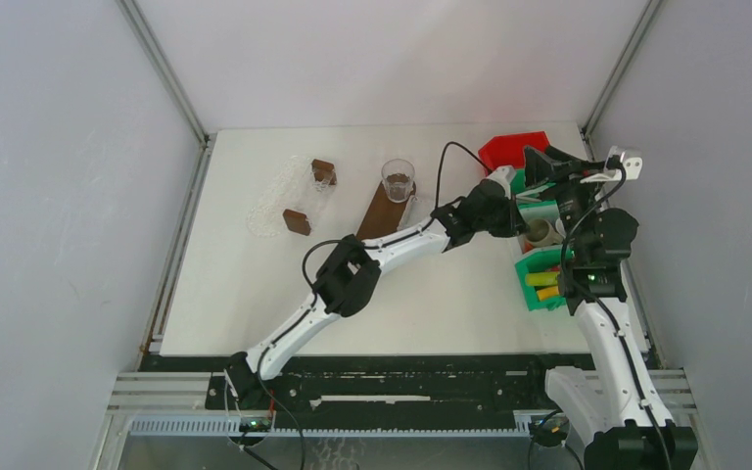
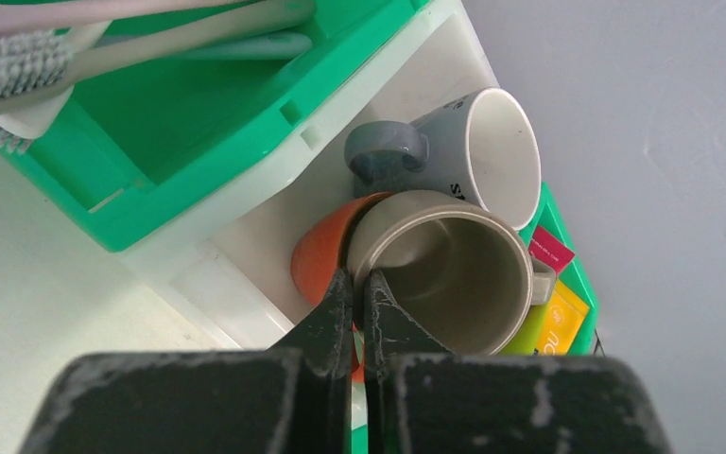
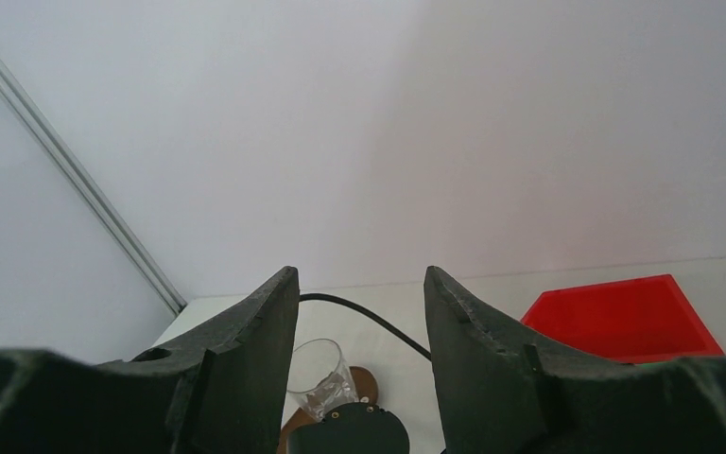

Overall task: Prepare toiletry sets of a toothbrush and toothpaste on the tray
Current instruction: Pick up the cup from the storage box.

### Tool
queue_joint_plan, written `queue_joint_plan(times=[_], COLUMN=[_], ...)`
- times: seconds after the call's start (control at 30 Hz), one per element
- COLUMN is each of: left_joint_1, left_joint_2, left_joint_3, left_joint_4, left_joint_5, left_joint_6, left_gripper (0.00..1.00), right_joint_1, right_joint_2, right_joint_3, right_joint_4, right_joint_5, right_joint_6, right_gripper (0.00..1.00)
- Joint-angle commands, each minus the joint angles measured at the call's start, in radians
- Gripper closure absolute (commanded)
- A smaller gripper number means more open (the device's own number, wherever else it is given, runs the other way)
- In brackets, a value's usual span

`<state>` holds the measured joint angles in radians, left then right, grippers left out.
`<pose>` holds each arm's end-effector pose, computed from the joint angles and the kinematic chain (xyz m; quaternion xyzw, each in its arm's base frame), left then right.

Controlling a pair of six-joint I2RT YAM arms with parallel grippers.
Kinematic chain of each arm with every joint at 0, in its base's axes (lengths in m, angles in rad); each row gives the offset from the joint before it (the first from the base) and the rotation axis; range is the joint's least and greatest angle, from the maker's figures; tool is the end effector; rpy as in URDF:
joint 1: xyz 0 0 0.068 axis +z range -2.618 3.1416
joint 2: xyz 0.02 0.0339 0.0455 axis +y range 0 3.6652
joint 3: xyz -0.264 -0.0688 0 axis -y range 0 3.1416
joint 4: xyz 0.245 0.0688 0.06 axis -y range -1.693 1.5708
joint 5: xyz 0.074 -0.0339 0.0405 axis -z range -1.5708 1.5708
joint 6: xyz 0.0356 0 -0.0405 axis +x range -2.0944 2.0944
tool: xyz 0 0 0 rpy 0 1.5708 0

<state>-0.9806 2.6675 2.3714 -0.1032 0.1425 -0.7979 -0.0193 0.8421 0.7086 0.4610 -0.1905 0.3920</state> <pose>0.3338 -0.5074 0.1775 0.1150 0.8241 -0.4656 0.3013 0.1983 0.0029 0.3724 0.0427 0.5833 0.2044 0.7850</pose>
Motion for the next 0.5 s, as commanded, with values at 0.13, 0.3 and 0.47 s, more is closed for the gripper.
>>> queue_joint_plan(times=[0.13, 0.3, 0.47], left_joint_1=[0.023, 0.026, 0.037], left_joint_2=[-0.227, -0.280, -0.317], left_joint_3=[-0.197, -0.258, -0.312], left_joint_4=[0.251, 0.271, 0.312], left_joint_5=[0.030, 0.030, 0.049], left_joint_6=[0.033, 0.053, 0.047], left_gripper=[1.00, 1.00, 1.00], right_joint_1=[-0.004, -0.004, -0.004], right_joint_2=[-0.034, -0.040, -0.043], right_joint_3=[0.014, 0.019, 0.022], right_joint_4=[0.041, 0.047, 0.057], right_joint_5=[-0.040, -0.064, -0.087], right_joint_6=[0.022, 0.037, 0.050], right_gripper=[0.41, 0.41, 0.41])
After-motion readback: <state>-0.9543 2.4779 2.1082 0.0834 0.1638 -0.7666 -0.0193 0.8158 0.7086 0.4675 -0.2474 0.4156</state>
